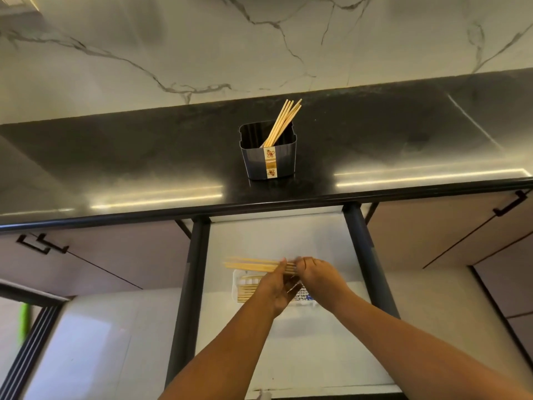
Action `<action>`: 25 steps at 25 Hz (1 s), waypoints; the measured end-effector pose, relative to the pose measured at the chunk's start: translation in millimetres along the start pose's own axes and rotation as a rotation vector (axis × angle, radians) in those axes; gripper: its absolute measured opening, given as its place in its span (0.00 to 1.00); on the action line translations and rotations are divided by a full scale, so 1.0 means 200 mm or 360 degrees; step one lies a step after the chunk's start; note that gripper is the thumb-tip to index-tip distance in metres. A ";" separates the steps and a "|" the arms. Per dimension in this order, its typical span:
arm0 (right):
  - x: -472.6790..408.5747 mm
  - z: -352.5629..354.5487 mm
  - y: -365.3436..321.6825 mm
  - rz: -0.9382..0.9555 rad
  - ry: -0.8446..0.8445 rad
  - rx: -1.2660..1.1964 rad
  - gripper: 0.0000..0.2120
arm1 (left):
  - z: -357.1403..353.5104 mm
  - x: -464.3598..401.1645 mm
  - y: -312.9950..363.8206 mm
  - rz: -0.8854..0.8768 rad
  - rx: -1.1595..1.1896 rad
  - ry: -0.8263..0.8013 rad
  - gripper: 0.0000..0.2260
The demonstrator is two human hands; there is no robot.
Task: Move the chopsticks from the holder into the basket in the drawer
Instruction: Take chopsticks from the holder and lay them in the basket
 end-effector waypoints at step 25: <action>-0.11 -0.39 0.17 -0.0367 -0.0157 -0.0312 0.14 | 0.39 -0.31 0.11 -0.0769 -0.3229 0.0693 0.39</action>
Point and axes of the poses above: each hand's wrist, its own x-axis away from the middle knuckle, its own z-axis out of the back of the hand, y = z × x, the point moved 10 cm from there along -x, towards the middle knuckle, and after that the axes turned 14 degrees about z, right-handed, at the moved point
